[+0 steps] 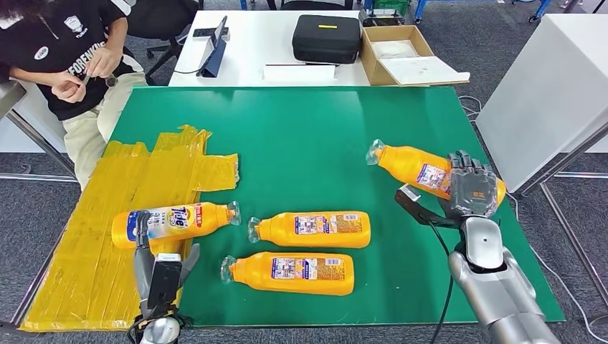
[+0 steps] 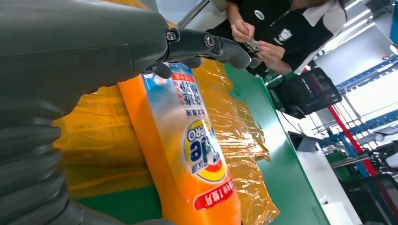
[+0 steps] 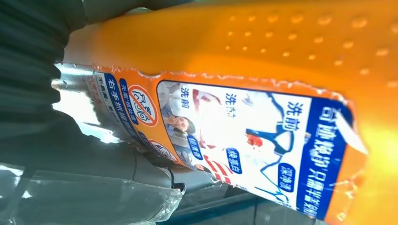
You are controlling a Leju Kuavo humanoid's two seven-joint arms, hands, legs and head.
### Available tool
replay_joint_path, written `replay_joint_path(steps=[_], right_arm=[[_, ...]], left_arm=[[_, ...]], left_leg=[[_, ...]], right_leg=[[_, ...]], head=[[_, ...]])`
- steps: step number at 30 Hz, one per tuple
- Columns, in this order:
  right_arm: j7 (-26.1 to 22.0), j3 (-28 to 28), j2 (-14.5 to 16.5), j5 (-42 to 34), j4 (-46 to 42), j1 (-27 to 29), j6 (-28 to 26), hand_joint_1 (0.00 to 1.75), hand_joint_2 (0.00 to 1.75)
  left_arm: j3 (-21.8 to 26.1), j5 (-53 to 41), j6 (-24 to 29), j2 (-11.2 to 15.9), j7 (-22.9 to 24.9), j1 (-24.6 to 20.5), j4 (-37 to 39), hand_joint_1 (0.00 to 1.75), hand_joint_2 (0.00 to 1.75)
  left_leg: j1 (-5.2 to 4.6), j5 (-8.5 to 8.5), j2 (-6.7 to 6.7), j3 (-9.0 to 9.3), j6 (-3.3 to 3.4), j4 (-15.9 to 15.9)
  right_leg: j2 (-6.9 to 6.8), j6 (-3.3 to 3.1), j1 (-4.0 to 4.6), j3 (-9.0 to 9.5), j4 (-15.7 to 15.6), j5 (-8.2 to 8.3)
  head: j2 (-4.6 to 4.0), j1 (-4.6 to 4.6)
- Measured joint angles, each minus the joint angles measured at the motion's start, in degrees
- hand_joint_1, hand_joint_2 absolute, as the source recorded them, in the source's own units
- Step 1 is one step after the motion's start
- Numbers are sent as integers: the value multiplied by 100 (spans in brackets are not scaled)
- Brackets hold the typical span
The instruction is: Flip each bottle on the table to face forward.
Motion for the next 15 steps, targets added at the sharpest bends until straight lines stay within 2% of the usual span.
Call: replay_joint_path(steps=[3,8,10,12,15], right_arm=[[-105,-187,157,-71,-318,194,-114,175,175],[-123,-254,205,-84,-429,261,-117,175,175],[-316,-392,334,-238,-677,409,-441,175,175],[-631,-500,508,-528,-962,567,-991,175,175],[-1162,-506,719,-1253,-1264,684,-1402,175,175]], left_arm=[[66,-18,-12,-22,1,38,-43,0,175],[88,-28,-12,-31,1,51,-56,0,175],[131,-49,-21,-52,1,62,-80,0,175],[162,-72,-58,-79,2,63,-100,0,175],[162,-92,-156,-105,5,30,-103,0,175]], left_leg=[[-1,0,-1,-5,0,0],[-1,0,-1,-8,0,0],[-3,0,-1,-10,0,0],[-4,0,2,-10,1,1],[-3,0,4,-10,0,1]], right_leg=[[0,0,-1,-6,0,0],[-1,0,-1,-8,-1,0],[0,0,-2,-9,-1,0],[1,0,-3,-11,0,0],[2,0,-2,-15,0,0]], head=[[1,1],[1,1],[0,2],[0,1],[1,-1]])
